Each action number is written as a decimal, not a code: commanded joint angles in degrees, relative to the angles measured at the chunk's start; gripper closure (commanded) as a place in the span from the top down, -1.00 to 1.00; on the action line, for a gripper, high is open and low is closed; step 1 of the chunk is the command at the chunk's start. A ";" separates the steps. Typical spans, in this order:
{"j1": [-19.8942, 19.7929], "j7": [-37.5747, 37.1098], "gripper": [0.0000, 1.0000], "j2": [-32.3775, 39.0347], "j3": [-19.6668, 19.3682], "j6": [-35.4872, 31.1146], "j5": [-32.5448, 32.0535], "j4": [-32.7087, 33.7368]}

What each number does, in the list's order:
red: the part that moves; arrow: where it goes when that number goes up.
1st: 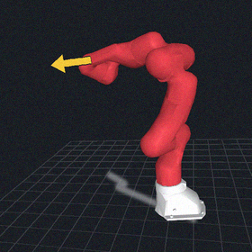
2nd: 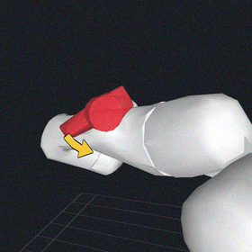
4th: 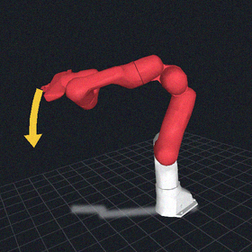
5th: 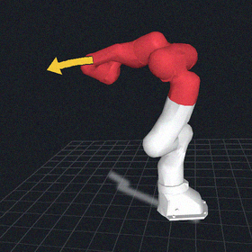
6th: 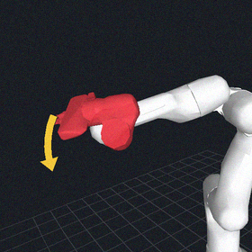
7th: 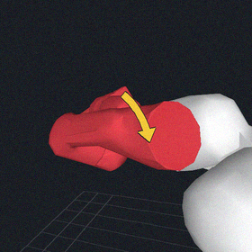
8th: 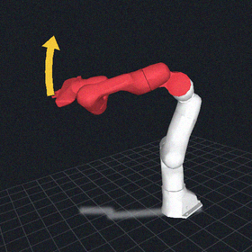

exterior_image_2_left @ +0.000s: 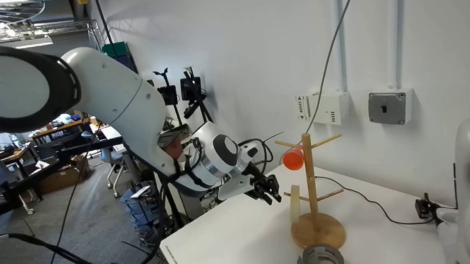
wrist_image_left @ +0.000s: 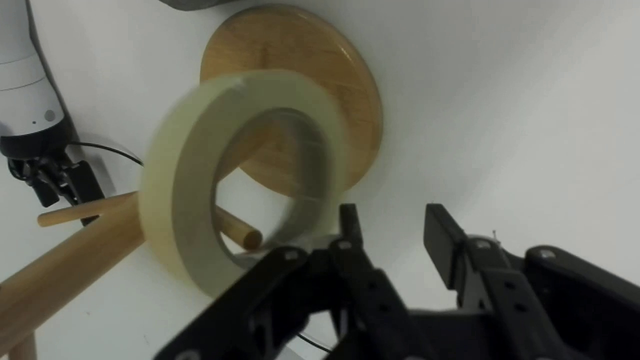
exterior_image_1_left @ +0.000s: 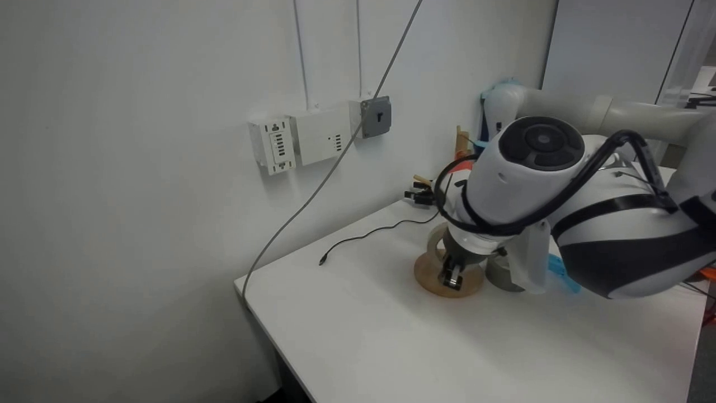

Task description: Hang the white masking tape on the wooden stand

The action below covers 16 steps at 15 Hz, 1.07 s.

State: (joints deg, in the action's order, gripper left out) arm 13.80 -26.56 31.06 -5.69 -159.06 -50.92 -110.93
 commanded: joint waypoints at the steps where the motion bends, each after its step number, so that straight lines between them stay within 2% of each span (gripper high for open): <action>1: 0.93 -2.14 0.43 1.84 -0.92 -0.39 -0.98 2.37; 4: 0.49 -1.87 0.91 1.33 -0.70 -0.24 -0.52 1.86; 5: 0.05 -1.23 0.98 0.63 -0.09 0.15 0.40 1.02; 9: -0.92 -0.35 1.00 -3.65 2.58 3.92 6.53 -3.77; 11: -0.55 1.14 1.00 -6.41 3.10 6.40 12.36 -6.72; 16: -0.23 1.10 1.00 -15.04 3.89 9.94 20.70 -13.75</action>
State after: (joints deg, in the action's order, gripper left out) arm 13.83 -26.86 23.22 -2.35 -150.87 -34.46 -118.67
